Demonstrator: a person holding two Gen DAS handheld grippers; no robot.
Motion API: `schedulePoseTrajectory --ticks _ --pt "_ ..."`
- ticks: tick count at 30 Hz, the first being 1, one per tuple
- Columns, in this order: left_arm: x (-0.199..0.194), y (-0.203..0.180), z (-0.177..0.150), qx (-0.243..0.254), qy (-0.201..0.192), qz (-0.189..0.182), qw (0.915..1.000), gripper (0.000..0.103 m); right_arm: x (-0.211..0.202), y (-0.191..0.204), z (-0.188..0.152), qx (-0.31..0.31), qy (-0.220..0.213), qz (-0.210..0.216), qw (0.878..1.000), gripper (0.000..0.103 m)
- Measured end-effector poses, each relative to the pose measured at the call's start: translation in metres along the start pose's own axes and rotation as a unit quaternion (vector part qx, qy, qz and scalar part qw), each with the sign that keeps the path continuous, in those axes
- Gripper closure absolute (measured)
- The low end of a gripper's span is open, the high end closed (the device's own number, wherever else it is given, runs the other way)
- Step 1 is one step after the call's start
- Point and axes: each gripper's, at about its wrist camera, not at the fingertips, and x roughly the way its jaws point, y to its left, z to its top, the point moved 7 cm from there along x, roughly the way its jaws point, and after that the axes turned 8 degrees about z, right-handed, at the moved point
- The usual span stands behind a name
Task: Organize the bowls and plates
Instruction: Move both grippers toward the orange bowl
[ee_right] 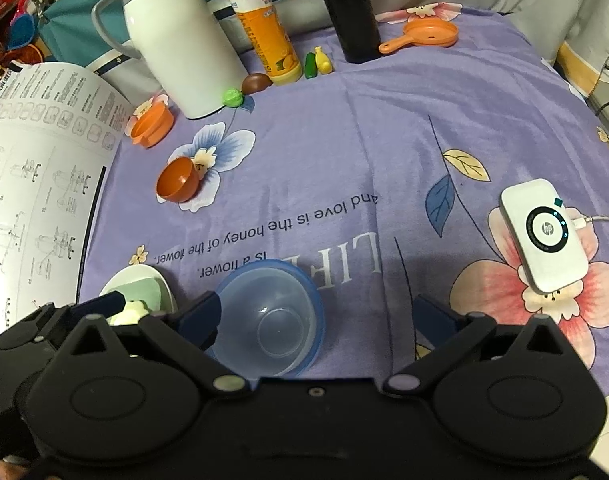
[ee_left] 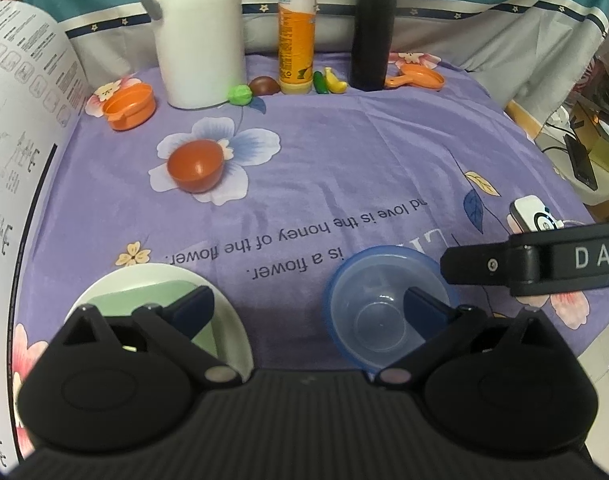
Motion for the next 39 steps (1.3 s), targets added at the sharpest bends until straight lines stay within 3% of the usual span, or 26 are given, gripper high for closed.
schedulePoseTrajectory --ticks 11,21,39 --pt "0.009 0.048 0.005 -0.042 -0.002 0.017 0.9990 0.000 0.015 0.029 0.010 -0.018 0.021 0.017 0.999 0.000" --pt "0.028 0.101 0.023 -0.081 -0.003 0.045 0.9957 0.000 0.047 0.073 0.042 -0.027 0.029 0.043 0.998 0.000" --pt "0.109 0.162 0.078 -0.120 0.015 0.075 0.9898 0.002 0.142 0.111 0.116 -0.011 0.040 0.041 0.998 0.001"
